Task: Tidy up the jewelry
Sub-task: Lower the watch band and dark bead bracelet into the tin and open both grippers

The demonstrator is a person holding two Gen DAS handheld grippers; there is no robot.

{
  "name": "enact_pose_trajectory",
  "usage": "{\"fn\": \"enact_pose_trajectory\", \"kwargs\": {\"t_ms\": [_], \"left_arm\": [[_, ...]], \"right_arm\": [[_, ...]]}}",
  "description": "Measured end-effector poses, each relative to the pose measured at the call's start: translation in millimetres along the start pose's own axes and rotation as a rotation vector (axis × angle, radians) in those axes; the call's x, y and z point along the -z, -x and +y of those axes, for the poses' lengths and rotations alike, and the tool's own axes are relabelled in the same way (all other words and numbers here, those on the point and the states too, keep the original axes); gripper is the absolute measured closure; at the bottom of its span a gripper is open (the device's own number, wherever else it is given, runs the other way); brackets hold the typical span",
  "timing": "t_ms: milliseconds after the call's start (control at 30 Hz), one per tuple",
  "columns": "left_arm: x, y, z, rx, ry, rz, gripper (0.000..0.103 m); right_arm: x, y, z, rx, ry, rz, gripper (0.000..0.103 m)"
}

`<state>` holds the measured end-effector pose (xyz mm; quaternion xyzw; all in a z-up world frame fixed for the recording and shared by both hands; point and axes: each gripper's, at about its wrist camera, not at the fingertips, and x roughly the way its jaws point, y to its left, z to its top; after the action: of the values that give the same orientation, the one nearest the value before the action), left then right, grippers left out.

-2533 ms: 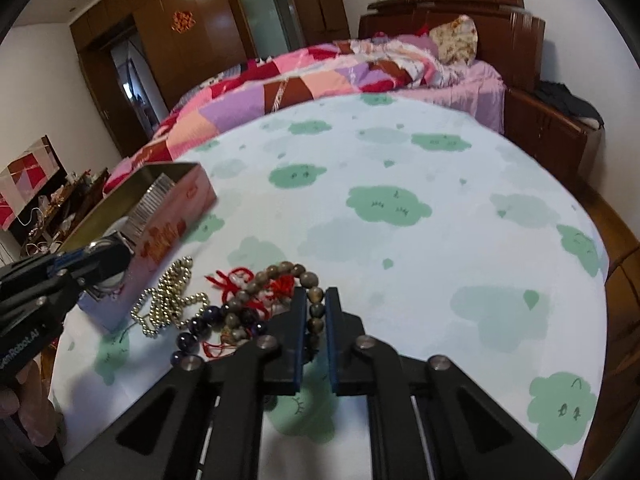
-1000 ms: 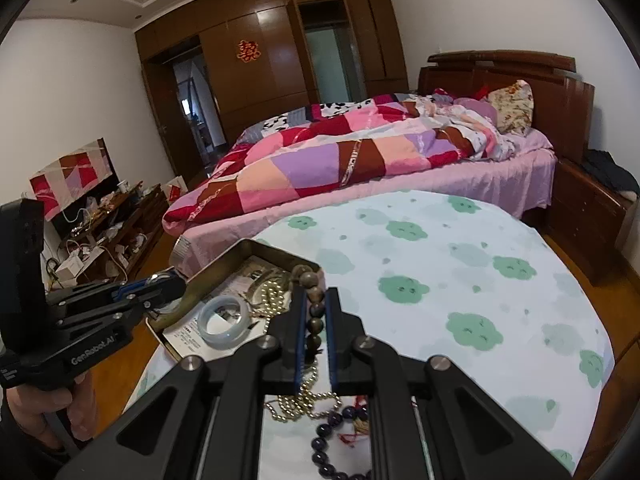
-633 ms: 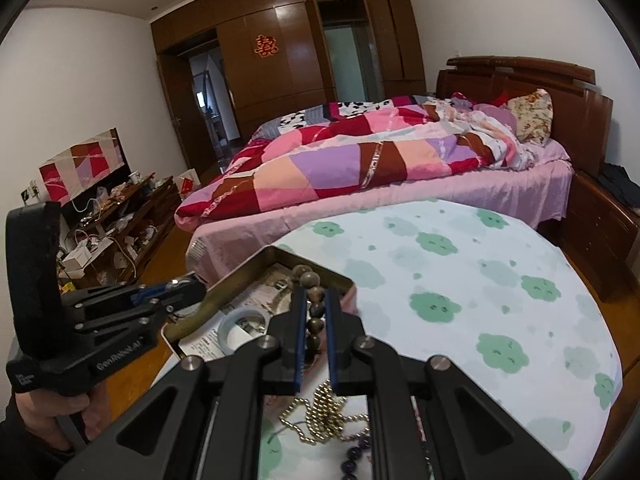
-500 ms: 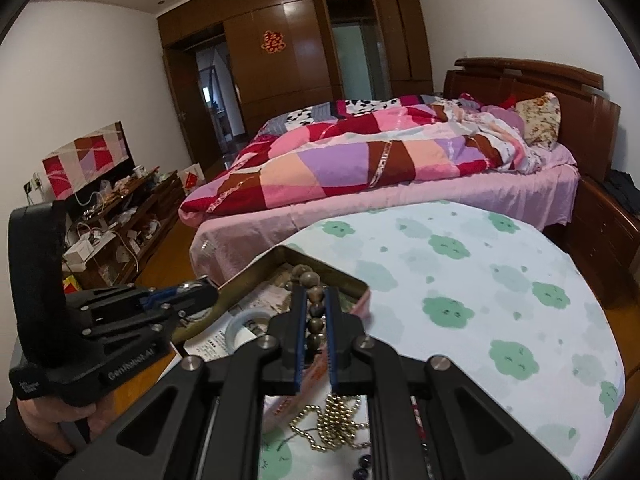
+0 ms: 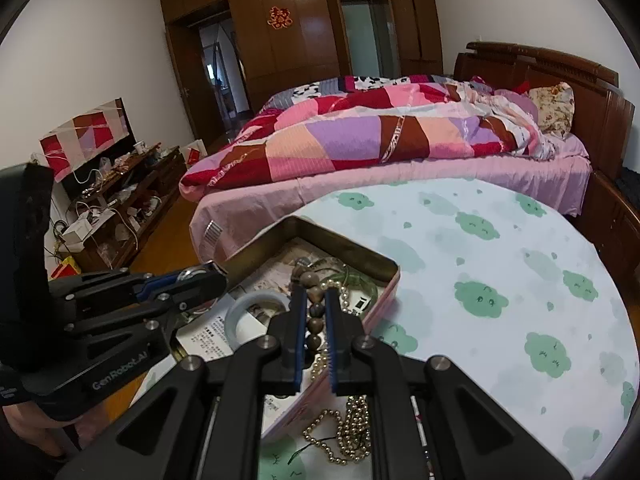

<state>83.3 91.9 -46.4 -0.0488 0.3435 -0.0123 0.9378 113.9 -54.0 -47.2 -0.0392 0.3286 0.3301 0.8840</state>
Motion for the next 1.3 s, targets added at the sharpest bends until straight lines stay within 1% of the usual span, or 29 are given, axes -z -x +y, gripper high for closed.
{"fn": "enact_pose_trajectory", "kwargs": {"t_ms": [400,667,900,1300], "left_arm": [[9.5,-12.2,-0.2,0.008,-0.01,0.035,0.094],[15.5,-23.1,1.0,0.011,-0.016,0.073,0.094],[22.6,-37.9,3.5,0.012,-0.013,0.121,0.094],[27.2,-41.6,7.8,-0.013,-0.019,0.123,0.094]], "right_arm": [[5.6,-14.0,4.2,-0.005,-0.005,0.04,0.092],[10.9,-24.2,4.1,-0.013,-0.01,0.074,0.092],[15.7,-31.4,1.3,-0.008,-0.012,0.106,0.092],[25.2,-40.7,4.8,0.003,0.015,0.149,0.092]]}}
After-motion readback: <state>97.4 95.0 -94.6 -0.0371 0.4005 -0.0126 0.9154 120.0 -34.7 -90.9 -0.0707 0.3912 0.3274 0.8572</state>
